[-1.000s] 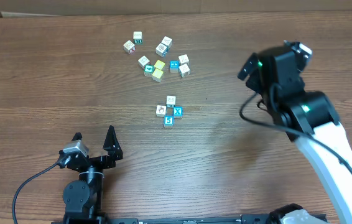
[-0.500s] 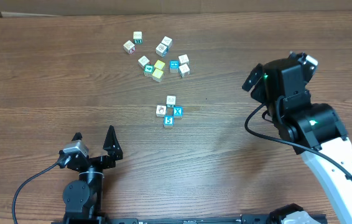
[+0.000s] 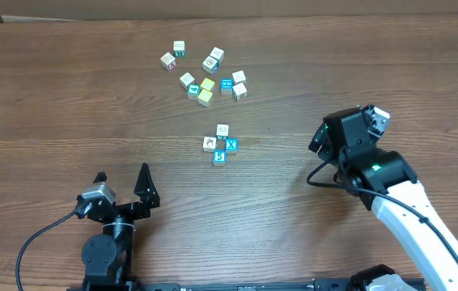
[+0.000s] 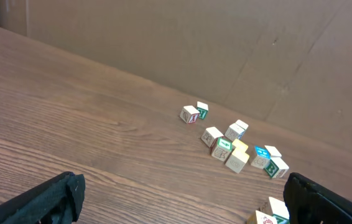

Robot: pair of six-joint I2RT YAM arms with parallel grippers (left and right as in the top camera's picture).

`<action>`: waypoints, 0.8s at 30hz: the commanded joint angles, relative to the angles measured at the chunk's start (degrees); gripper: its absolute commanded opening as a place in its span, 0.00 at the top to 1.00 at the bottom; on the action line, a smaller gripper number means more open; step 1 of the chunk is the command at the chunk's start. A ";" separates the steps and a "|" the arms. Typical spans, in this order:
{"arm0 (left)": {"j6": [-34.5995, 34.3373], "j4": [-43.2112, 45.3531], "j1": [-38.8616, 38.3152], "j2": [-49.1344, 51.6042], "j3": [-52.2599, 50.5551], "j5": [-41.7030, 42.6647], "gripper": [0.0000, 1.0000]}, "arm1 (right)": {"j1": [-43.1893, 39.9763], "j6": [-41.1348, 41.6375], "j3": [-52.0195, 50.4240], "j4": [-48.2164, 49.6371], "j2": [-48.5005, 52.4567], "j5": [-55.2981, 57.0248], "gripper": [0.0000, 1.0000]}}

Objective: Form a circle

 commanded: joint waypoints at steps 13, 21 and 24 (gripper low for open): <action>0.09 0.07 0.33 -0.61 -0.24 -0.11 0.00 | 0.00 0.02 -23.65 61.37 -3.41 0.83 0.00; 0.09 0.07 0.35 -0.61 -0.24 -0.13 0.00 | 0.00 0.02 -36.59 73.88 -9.25 0.83 0.00; 0.09 0.07 0.33 -0.61 -0.24 -0.13 0.01 | 0.00 0.02 -42.25 82.51 -11.52 0.83 0.00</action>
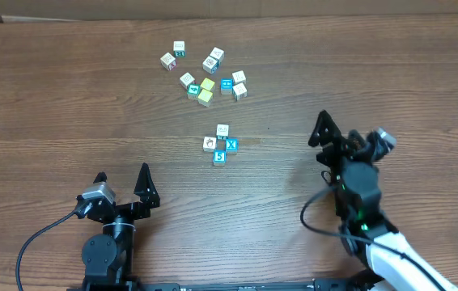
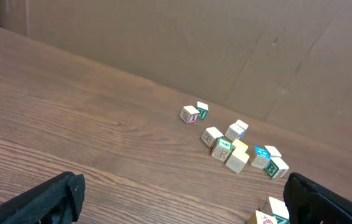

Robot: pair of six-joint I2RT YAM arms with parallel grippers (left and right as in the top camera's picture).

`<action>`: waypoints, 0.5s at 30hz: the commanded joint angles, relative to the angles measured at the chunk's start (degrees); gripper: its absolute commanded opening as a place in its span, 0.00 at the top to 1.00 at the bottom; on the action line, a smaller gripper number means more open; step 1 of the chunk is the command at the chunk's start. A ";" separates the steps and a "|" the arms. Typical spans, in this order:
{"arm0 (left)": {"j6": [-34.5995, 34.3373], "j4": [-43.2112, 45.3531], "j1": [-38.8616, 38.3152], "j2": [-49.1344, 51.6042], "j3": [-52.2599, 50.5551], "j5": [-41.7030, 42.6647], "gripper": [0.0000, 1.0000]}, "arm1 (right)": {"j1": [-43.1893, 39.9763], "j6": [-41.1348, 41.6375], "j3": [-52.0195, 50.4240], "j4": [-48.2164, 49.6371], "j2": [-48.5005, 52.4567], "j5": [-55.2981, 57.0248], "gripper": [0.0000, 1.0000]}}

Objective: Form a circle

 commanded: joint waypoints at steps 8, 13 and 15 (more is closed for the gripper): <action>0.09 0.09 0.33 -0.61 -0.24 -0.13 0.01 | -0.04 -0.07 -12.94 5.31 -10.49 0.42 0.00; 0.09 0.09 0.35 -0.61 -0.24 -0.13 0.00 | -0.02 -0.07 -12.79 2.75 -15.30 0.37 0.00; 0.09 0.09 0.33 -0.61 -0.24 -0.13 0.00 | -0.02 -0.07 -12.79 2.49 -17.03 0.37 0.00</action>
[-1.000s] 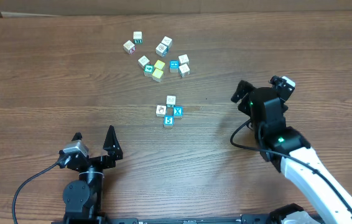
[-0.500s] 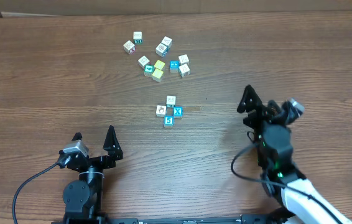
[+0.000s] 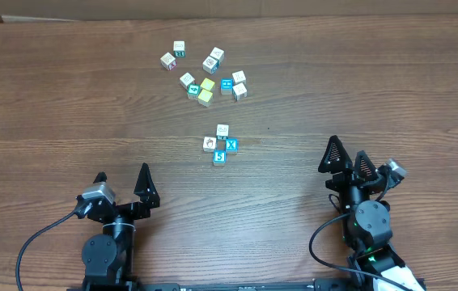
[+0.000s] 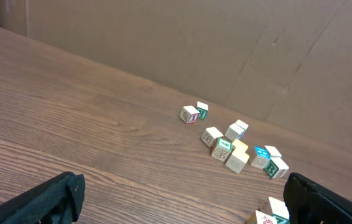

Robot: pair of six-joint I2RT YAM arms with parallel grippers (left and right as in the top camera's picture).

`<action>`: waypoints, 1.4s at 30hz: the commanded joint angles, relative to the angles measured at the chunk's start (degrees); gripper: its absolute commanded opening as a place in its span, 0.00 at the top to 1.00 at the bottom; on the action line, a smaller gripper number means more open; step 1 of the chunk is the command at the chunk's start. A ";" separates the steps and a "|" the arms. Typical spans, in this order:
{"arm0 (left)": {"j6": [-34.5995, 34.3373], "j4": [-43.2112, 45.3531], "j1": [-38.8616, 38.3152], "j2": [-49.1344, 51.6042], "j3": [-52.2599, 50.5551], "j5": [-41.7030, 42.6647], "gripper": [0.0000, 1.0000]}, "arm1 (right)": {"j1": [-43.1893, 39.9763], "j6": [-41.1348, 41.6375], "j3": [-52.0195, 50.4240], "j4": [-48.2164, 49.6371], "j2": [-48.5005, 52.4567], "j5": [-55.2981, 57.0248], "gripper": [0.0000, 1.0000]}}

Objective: Form a circle

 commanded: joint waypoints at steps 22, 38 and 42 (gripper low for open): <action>0.09 0.09 0.35 -0.61 -0.24 -0.13 0.01 | -7.85 -0.04 -0.59 -40.24 -35.74 0.39 0.00; 0.09 0.09 0.35 -0.61 -0.24 -0.13 0.01 | -11.91 -0.04 -0.57 -41.00 -46.29 0.39 0.00; 0.09 0.09 0.33 -0.61 -0.24 -0.13 0.00 | -11.93 -0.04 -0.57 -41.00 -46.29 0.39 0.00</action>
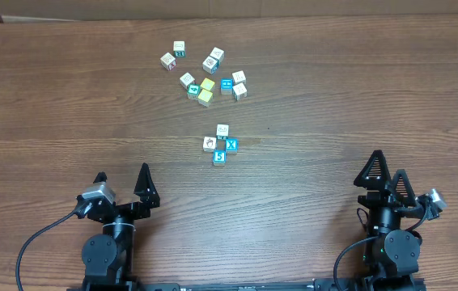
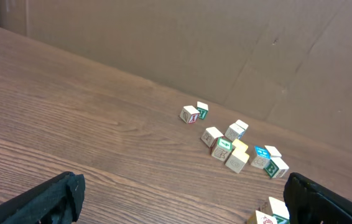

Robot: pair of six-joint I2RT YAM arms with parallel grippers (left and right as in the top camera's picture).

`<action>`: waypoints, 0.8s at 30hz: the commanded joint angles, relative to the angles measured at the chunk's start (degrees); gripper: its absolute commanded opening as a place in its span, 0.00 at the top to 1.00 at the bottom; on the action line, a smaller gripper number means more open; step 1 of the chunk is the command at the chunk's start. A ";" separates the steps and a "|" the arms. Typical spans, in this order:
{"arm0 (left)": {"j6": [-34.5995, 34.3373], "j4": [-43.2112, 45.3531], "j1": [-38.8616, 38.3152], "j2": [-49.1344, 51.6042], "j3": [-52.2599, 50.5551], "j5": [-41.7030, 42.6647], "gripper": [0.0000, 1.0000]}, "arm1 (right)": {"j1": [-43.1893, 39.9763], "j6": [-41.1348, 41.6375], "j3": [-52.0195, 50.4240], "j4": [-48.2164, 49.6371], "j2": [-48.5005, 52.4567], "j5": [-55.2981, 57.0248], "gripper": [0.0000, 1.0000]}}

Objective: Form a circle

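Several small lettered wooden blocks [image 1: 206, 71] lie loosely scattered at the far middle of the table, also seen in the left wrist view as blocks [image 2: 232, 140]. A tight cluster of blocks [image 1: 221, 143] sits nearer the centre; its corner shows as the near cluster [image 2: 269, 214]. My left gripper [image 1: 121, 179] rests open at the front left, well short of all blocks; its gripper [image 2: 182, 199] has nothing between the fingers. My right gripper [image 1: 385, 174] stands open and empty at the front right, far from the blocks.
The brown wooden table [image 1: 67, 97] stretches wide on both sides of the blocks. A cardboard wall [image 2: 163, 37] stands behind the far edge. Both arm bases sit at the front edge.
My right arm has drawn back further to the front right, its gripper now near the table's front edge. The left arm and all blocks stay as they were.
My right arm was reached out over the right middle of the table, empty. At each later moment it stood closer to the front, and now it is folded at the front right. No block has shifted and the left arm has stayed still.
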 commanded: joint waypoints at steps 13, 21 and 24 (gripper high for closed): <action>0.09 0.11 0.35 -0.61 -0.24 -0.13 0.00 | -2.43 -0.02 -0.57 -0.04 -0.70 0.37 0.00; 0.09 0.11 0.35 -0.61 -0.24 -0.13 0.00 | -2.43 -0.04 -0.57 0.00 -0.68 0.37 0.00; 0.09 0.11 0.35 -0.61 -0.24 -0.13 0.00 | -2.43 -0.04 -0.57 0.02 -0.68 0.37 0.00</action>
